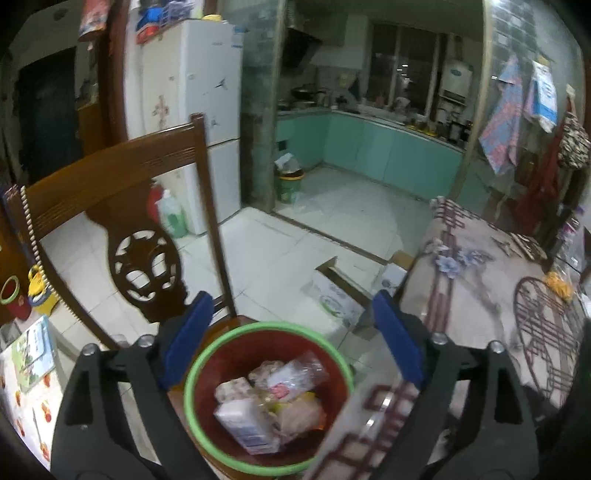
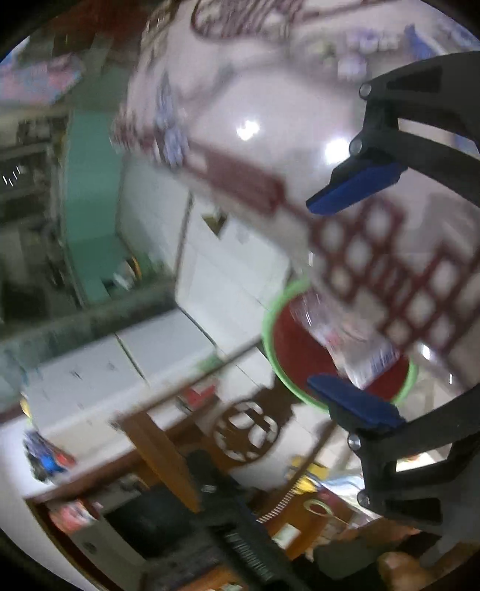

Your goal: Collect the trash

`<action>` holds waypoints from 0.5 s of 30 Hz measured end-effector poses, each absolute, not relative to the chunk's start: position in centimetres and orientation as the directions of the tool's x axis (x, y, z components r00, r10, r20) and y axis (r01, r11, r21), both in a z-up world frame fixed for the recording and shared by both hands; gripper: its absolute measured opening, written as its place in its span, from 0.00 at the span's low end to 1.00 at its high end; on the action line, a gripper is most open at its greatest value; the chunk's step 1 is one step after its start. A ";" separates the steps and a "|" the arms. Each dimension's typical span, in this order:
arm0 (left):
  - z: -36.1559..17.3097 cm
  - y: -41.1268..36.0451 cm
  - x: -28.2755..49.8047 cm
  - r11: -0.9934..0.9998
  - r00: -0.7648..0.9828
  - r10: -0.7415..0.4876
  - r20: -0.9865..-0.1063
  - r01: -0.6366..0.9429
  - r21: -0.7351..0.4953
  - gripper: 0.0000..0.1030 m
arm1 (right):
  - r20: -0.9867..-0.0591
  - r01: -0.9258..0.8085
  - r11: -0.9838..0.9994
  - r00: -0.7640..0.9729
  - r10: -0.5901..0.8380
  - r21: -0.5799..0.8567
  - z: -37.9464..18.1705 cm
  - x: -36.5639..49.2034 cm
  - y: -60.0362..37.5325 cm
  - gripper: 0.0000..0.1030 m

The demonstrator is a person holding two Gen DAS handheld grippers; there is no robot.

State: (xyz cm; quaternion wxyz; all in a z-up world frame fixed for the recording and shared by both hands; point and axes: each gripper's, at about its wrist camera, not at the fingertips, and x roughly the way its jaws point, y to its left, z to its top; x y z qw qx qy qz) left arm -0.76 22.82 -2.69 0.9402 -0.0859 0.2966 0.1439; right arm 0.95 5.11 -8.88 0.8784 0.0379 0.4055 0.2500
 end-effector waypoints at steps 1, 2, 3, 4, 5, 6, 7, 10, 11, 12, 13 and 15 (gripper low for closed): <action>-2.5 22.1 -0.7 0.949 0.791 0.211 -0.575 -0.307 -0.073 0.90 | -0.679 -0.379 0.887 0.580 0.450 0.264 -8.2 0.9 3.1 0.88; -2.2 21.3 -0.6 0.955 0.800 0.202 -0.565 -0.289 -0.069 0.92 | -0.666 -0.360 0.895 0.604 0.439 0.263 -7.5 0.7 1.6 0.90; -1.9 20.0 -0.5 0.963 0.813 0.182 -0.553 -0.262 -0.068 0.93 | -0.645 -0.335 0.906 0.638 0.420 0.258 -6.5 0.3 -0.4 0.93; -1.7 18.9 -0.4 0.969 0.822 0.161 -0.546 -0.237 -0.070 0.94 | -0.624 -0.310 0.918 0.674 0.395 0.246 -5.5 0.0 -2.3 0.93; -1.6 18.0 -0.2 0.973 0.828 0.145 -0.542 -0.218 -0.073 0.95 | -0.607 -0.293 0.927 0.701 0.374 0.233 -4.7 -0.3 -3.9 0.93; -1.3 16.6 0.1 0.980 0.836 0.115 -0.537 -0.183 -0.076 0.95 | -0.587 -0.274 0.938 0.732 0.347 0.212 -3.7 -0.8 -5.7 0.93; -1.2 15.5 0.3 0.984 0.840 0.095 -0.534 -0.161 -0.077 0.95 | -0.577 -0.265 0.944 0.746 0.331 0.199 -3.1 -1.0 -6.6 0.93; -0.7 11.7 0.8 0.993 0.852 0.022 -0.524 -0.080 -0.088 0.95 | -0.511 -0.221 0.968 0.822 0.252 0.121 -0.2 -2.7 -11.1 0.93; -0.5 10.5 0.9 0.994 0.857 0.001 -0.516 -0.059 -0.095 0.95 | -0.485 -0.210 0.973 0.843 0.232 0.101 0.4 -3.2 -12.0 0.93; -0.2 9.0 0.8 0.993 0.867 -0.032 -0.497 -0.028 -0.113 0.95 | -0.439 -0.190 0.979 0.875 0.203 0.072 1.1 -4.2 -13.2 0.93; 0.0 8.2 0.7 0.992 0.877 -0.055 -0.477 -0.008 -0.128 0.95 | -0.389 -0.163 0.986 0.906 0.165 0.040 1.7 -5.3 -14.3 0.93; 0.6 6.0 0.1 0.987 0.912 -0.081 -0.403 0.018 -0.160 0.95 | -0.299 -0.101 0.995 0.950 0.094 -0.008 2.1 -6.7 -16.0 0.93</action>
